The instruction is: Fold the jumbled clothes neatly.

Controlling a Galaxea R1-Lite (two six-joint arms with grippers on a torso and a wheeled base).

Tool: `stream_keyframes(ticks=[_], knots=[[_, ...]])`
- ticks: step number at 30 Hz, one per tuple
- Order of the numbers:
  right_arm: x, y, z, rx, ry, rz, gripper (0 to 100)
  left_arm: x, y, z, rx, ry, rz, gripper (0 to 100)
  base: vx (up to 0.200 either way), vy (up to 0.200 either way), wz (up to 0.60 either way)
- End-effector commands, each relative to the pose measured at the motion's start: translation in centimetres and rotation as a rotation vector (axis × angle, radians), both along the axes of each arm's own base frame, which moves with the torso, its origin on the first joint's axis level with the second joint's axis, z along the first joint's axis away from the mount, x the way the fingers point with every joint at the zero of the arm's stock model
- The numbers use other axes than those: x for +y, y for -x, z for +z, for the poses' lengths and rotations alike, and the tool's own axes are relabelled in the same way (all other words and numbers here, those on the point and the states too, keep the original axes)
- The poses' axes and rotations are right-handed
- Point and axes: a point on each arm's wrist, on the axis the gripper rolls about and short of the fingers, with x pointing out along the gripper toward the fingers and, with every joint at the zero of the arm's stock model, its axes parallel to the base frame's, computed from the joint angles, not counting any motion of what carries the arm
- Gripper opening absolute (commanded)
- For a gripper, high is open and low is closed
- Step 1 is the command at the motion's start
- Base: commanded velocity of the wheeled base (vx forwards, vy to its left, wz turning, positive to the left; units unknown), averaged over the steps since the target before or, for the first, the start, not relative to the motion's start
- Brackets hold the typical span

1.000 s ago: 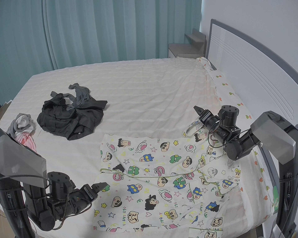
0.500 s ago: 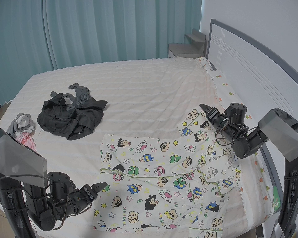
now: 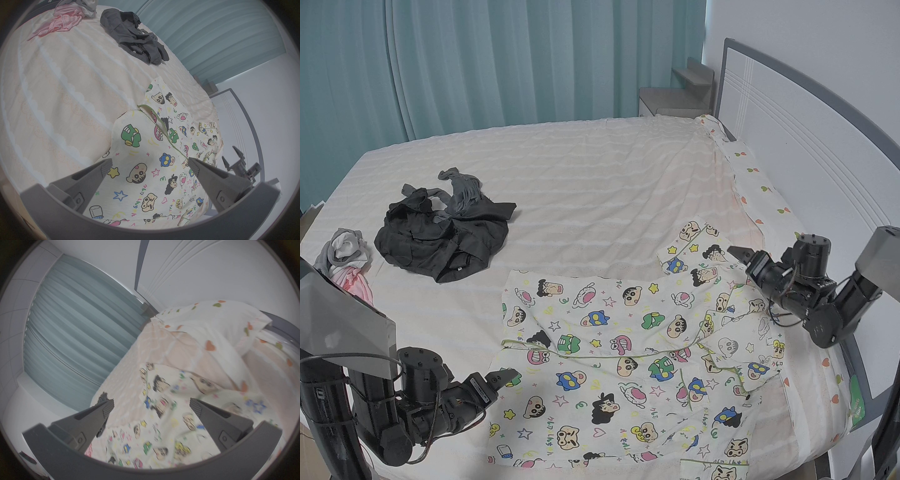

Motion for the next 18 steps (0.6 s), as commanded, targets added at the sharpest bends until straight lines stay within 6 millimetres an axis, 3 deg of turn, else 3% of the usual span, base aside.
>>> stream_keyframes(ticks=[1, 11, 18], knots=[[-3.0, 9.0, 1.4, 0.017, 0.076, 0.048, 100, -0.1, 0.3, 0.2, -0.009, 0.003, -0.007, 100, -0.2, 0.0, 0.0], [-4.4, 11.4, -0.6, 0.049, 0.061, 0.086, 100, -0.6, 0.5, 0.1, -0.011, -0.017, 0.002, 100, -0.2, 0.0, 0.0], [-5.9, 12.8, -2.9, 0.135, 0.083, 0.229, 100, -0.7, 0.5, 0.1, -0.014, -0.016, -0.002, 100, -0.2, 0.0, 0.0]])
